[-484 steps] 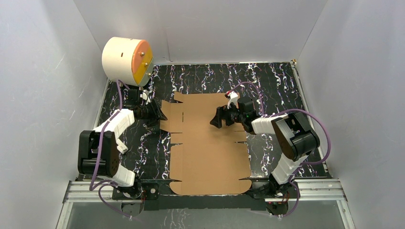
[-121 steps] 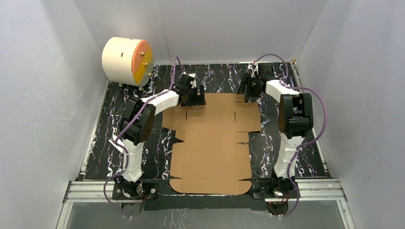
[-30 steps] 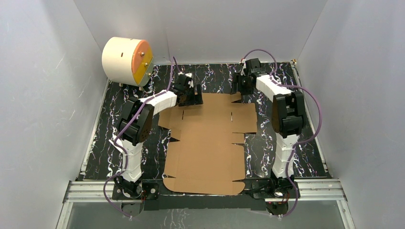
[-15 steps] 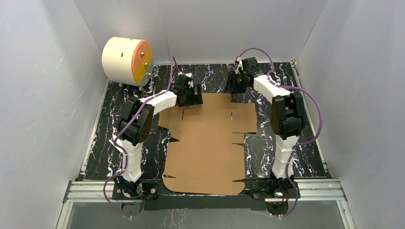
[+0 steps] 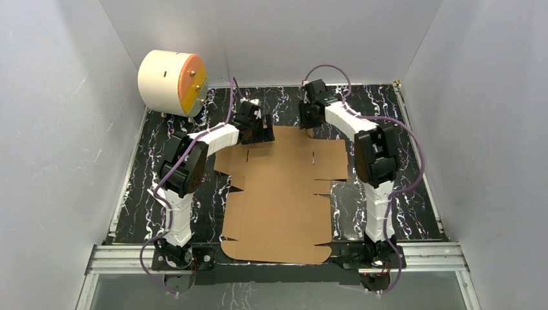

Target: Fold the paper box

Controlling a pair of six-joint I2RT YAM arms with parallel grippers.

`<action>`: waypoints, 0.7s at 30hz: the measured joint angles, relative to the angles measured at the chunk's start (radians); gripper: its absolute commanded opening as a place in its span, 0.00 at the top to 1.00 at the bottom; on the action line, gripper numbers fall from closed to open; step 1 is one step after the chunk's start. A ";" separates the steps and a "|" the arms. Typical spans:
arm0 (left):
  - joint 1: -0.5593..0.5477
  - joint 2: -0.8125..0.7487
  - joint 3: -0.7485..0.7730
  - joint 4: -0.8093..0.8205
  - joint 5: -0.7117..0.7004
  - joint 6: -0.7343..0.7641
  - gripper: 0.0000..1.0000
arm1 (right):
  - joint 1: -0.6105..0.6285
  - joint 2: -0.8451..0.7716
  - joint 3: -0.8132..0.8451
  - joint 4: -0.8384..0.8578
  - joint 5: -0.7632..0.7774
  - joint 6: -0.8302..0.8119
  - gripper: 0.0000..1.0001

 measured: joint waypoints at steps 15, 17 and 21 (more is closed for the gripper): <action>0.000 -0.029 -0.044 0.028 -0.001 -0.008 0.19 | 0.091 0.058 0.080 -0.064 0.227 -0.076 0.45; 0.000 -0.045 -0.058 0.015 0.000 -0.010 0.19 | 0.082 0.036 0.061 -0.060 0.202 -0.083 0.42; -0.001 -0.091 -0.094 -0.035 0.000 -0.018 0.18 | 0.033 -0.087 -0.053 -0.045 0.122 -0.087 0.37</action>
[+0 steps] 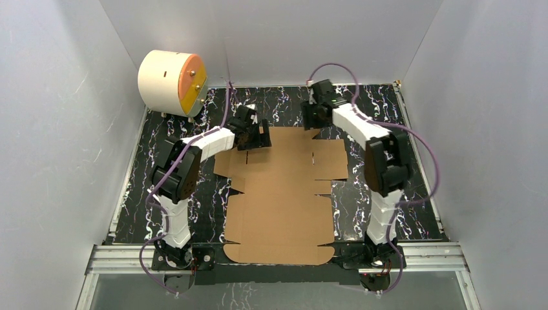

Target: Fold the paper box

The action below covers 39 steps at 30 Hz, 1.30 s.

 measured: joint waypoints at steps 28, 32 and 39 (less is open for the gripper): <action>-0.046 -0.190 -0.181 -0.038 0.075 -0.035 0.16 | -0.591 -0.501 -0.894 0.425 -0.644 0.154 0.29; -0.046 -0.180 -0.181 -0.037 0.074 -0.035 0.17 | -0.592 -0.443 -0.903 0.478 -0.665 0.166 0.33; -0.046 -0.172 -0.183 -0.037 0.073 -0.034 0.18 | -0.594 -0.370 -0.908 0.558 -0.716 0.190 0.41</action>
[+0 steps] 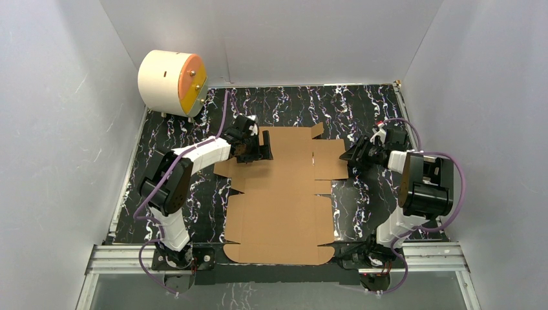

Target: Fold the paper box

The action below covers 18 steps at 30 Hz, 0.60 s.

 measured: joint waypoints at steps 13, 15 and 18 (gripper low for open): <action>0.000 0.011 -0.012 0.000 -0.023 0.004 0.19 | -0.005 0.089 0.042 0.031 -0.044 -0.008 0.90; 0.000 0.011 -0.022 0.002 -0.029 0.004 0.20 | -0.002 0.089 0.060 0.007 -0.047 -0.016 0.93; 0.000 0.011 -0.026 0.011 -0.032 0.003 0.21 | 0.021 0.083 0.102 -0.040 -0.021 -0.035 0.96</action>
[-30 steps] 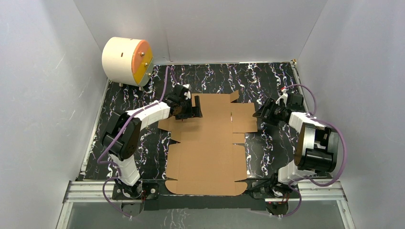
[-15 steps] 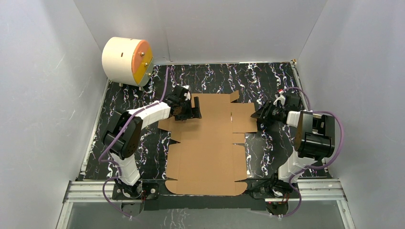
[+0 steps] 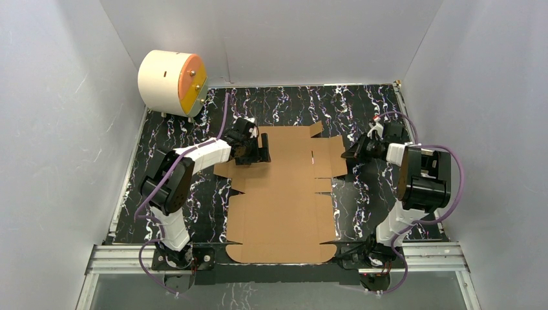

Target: Fold the paper box

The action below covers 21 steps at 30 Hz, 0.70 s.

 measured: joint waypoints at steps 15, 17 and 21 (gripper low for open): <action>0.000 -0.010 -0.039 0.081 0.013 -0.050 0.21 | 0.307 -0.081 0.311 -0.312 0.510 -0.184 1.00; 0.000 -0.010 -0.043 0.093 0.018 -0.058 0.22 | 0.352 -0.081 0.340 -0.332 0.587 -0.205 1.00; 0.001 -0.010 -0.051 0.116 0.031 -0.071 0.22 | 0.431 -0.079 0.357 -0.368 0.731 -0.233 1.00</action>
